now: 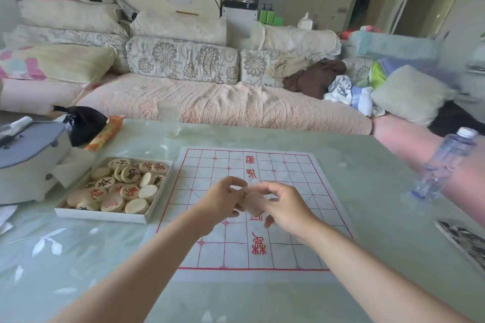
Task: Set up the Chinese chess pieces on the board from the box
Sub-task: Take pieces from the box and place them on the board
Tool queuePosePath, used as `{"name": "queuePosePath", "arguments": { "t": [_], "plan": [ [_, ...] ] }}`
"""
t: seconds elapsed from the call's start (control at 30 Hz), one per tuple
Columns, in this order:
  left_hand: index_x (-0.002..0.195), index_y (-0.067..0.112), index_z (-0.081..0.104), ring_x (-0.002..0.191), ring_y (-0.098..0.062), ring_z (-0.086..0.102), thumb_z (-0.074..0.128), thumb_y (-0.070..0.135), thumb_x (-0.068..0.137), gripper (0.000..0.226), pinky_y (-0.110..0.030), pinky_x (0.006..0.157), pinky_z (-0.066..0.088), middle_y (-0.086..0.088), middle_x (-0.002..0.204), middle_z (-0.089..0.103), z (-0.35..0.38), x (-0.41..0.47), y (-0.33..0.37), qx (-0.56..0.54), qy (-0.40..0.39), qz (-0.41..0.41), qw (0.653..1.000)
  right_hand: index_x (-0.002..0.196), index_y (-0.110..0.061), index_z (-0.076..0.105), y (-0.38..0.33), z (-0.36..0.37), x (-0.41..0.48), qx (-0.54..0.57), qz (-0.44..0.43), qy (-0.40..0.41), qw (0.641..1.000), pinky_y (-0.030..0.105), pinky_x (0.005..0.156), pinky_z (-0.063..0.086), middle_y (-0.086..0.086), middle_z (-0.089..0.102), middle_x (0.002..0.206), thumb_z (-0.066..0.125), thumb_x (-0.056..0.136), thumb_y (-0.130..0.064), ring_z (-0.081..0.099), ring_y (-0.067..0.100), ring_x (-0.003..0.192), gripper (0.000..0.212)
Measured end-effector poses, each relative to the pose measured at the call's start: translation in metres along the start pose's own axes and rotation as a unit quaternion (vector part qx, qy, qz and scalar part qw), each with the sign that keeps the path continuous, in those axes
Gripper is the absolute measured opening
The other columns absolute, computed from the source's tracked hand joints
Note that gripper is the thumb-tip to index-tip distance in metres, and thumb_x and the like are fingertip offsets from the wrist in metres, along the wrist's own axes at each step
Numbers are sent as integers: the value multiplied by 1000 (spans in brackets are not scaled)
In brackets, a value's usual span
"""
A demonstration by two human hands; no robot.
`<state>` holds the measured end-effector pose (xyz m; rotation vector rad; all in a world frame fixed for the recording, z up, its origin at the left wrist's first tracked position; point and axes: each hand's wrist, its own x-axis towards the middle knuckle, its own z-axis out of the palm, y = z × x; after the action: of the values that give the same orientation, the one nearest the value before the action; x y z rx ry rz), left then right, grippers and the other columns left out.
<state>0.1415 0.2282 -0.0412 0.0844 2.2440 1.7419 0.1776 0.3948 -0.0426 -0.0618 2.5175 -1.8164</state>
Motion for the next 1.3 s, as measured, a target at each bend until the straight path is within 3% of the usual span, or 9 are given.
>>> {"name": "queuePosePath", "arguments": {
  "t": [0.23,0.4,0.5,0.6,0.7,0.83,0.97,1.1,1.3],
  "plan": [
    [109,27,58,83,-24,68,41,19,100,21,-34,58,54,3,88,62,54,26,-10,181,-10,44,982,100,-27,72,52,-77,1,-89,69,85,990,20,58,48,-6,69,108,66,94,-13,65,9,65,17],
    [111,32,58,60,-16,55,36,21,99,27,-23,44,41,-2,102,65,75,47,-19,308,-43,59,949,110,-26,70,78,-114,7,-175,81,84,978,5,65,38,-16,67,105,62,96,-12,63,5,88,22],
    [113,32,60,74,-12,58,38,25,101,27,-24,57,49,1,107,63,80,56,-26,361,-33,93,927,116,-23,70,90,-117,13,-206,73,70,973,2,73,38,-13,64,115,62,95,-9,62,7,99,27],
    [119,30,60,105,-12,52,41,30,100,27,-28,86,49,6,116,57,78,61,-31,395,-21,143,907,118,-25,70,97,-115,20,-223,65,60,971,17,90,43,-7,62,124,66,92,-12,61,9,107,29],
    [128,34,54,113,-9,42,50,46,93,37,-27,93,41,12,122,51,74,58,-32,429,-73,164,885,118,-26,70,100,-113,22,-258,65,30,964,26,102,43,-10,60,122,74,84,-15,58,10,115,36],
    [134,35,48,111,-7,38,59,52,85,52,-25,92,41,13,123,48,70,58,-36,454,-94,190,865,121,-30,66,98,-112,22,-351,48,7,935,23,99,43,-15,60,121,68,84,-21,55,7,115,38],
    [123,32,54,103,-7,41,59,59,83,49,-24,88,43,13,112,51,66,66,-37,453,-96,207,862,99,-38,61,93,-110,24,-388,47,43,920,27,79,51,-19,66,98,68,79,-42,61,4,92,22],
    [119,28,52,99,-8,50,67,46,83,43,-24,82,48,10,112,52,53,89,-27,389,-63,172,903,86,-33,58,77,-110,49,-391,46,113,912,22,55,34,-17,60,78,68,82,-55,49,-2,62,25],
    [119,26,53,84,-13,59,73,21,79,44,-23,58,54,8,114,52,34,118,-31,245,-14,110,963,90,-30,58,67,-122,128,-423,45,173,888,26,59,33,-16,65,99,71,81,-45,55,10,78,22]
  ]
}}
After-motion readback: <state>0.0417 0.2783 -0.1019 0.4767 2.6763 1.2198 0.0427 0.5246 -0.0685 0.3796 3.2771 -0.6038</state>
